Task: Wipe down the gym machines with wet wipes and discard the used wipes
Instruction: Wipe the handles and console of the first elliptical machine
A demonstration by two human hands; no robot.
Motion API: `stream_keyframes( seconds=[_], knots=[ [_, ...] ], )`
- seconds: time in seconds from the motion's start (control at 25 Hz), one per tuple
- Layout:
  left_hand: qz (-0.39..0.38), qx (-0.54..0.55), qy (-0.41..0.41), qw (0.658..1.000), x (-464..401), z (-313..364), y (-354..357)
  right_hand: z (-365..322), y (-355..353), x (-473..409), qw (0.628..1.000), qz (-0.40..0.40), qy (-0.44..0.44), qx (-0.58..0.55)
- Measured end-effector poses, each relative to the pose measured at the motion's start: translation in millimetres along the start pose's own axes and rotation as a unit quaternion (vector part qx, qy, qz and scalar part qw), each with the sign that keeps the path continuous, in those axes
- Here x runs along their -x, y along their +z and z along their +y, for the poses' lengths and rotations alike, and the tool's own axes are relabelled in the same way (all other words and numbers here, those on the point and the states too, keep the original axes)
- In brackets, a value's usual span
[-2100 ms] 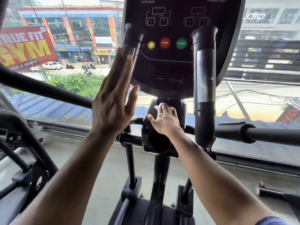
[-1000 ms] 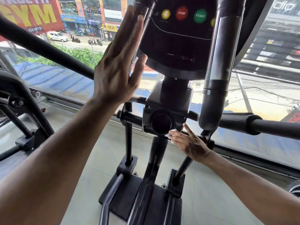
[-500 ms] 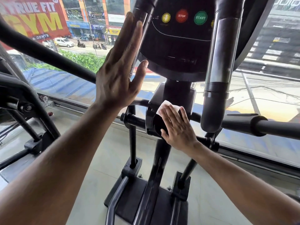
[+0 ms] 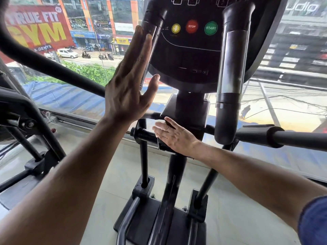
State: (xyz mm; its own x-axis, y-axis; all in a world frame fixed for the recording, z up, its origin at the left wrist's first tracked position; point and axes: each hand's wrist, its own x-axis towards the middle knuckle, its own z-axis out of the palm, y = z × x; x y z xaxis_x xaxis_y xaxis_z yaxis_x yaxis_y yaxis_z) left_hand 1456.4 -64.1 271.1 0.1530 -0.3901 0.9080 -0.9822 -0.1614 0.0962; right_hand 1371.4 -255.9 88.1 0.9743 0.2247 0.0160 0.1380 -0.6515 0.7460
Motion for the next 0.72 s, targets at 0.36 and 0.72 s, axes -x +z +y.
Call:
stream_keyframes(
  seconds=[0.36,0.72],
  knots=[
    [0.004,-0.001,0.007,1.000,1.6,0.2,-0.1,17.9,-4.2,-12.9,0.995,0.072,-0.037,-0.051],
    [0.004,-0.003,0.002,1.000,2.1,2.8,-0.6,-19.4,3.5,-5.9,0.925,0.213,0.068,-0.306]
  ],
)
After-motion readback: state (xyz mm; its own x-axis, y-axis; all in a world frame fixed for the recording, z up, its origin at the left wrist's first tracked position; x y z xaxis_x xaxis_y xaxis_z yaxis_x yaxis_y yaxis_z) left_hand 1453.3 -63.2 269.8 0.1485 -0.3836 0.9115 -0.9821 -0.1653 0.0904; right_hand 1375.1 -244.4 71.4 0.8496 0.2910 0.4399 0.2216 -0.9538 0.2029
